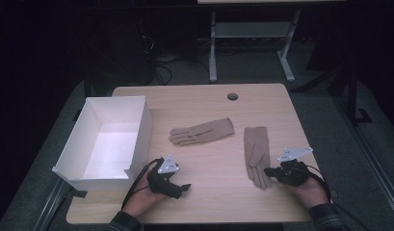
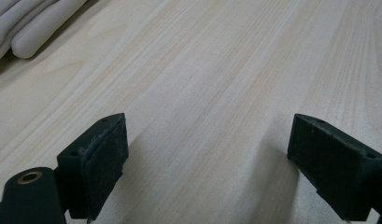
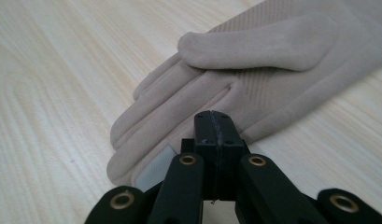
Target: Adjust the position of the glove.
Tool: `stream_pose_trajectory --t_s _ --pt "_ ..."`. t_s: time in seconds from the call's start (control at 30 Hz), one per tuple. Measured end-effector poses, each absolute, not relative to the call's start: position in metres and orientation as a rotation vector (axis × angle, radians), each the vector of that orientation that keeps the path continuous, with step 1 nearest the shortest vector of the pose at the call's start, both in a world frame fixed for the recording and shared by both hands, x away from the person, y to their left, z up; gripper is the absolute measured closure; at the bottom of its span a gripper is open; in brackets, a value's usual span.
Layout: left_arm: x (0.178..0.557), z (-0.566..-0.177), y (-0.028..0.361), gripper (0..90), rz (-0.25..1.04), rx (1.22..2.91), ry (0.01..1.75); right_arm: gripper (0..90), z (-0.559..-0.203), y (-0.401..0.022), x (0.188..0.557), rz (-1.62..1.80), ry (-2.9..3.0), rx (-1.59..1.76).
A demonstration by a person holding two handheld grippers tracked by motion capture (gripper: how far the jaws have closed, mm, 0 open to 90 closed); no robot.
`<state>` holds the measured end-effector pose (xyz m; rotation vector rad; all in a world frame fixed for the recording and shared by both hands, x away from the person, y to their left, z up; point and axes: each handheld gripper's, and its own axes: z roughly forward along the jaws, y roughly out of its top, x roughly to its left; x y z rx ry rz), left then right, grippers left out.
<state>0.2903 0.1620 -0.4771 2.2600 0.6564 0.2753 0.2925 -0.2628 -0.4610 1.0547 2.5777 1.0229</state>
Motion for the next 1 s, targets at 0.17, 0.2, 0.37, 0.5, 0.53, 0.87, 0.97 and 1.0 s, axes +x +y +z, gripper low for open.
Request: stream_pose_trajectory --t_s 0.17,0.2,0.37,0.5,0.53,0.87,0.97,1.0 --pt "0.290 -0.477 0.162 11.8 0.275 2.260 0.656 89.8 -0.461 -0.251 0.290 1.029 2.620 0.994" --pt "0.290 -0.477 0.162 11.8 0.275 2.260 0.656 89.8 -0.460 -0.246 0.289 1.028 2.629 0.983" --pt "0.290 -0.477 0.162 11.8 0.275 2.260 0.657 89.8 -0.460 -0.233 0.288 1.038 2.652 0.928" --pt "0.290 -0.477 0.162 11.8 0.275 2.260 0.657 89.8 -0.460 -0.214 0.288 1.048 2.684 0.870" --pt "0.290 -0.477 0.162 11.8 0.275 2.260 0.656 89.8 -0.460 -0.209 0.288 1.047 2.693 0.854" --pt "0.290 -0.477 0.162 11.8 0.274 2.264 0.656 89.8 -0.461 -0.179 0.295 1.079 2.720 0.786" --pt "0.290 -0.477 0.162 11.8 0.274 2.265 0.656 89.8 -0.461 -0.164 0.299 1.082 2.729 0.760" --pt "0.290 -0.477 0.162 11.8 0.274 2.265 0.656 89.8 -0.461 -0.160 0.300 1.083 2.728 0.745"
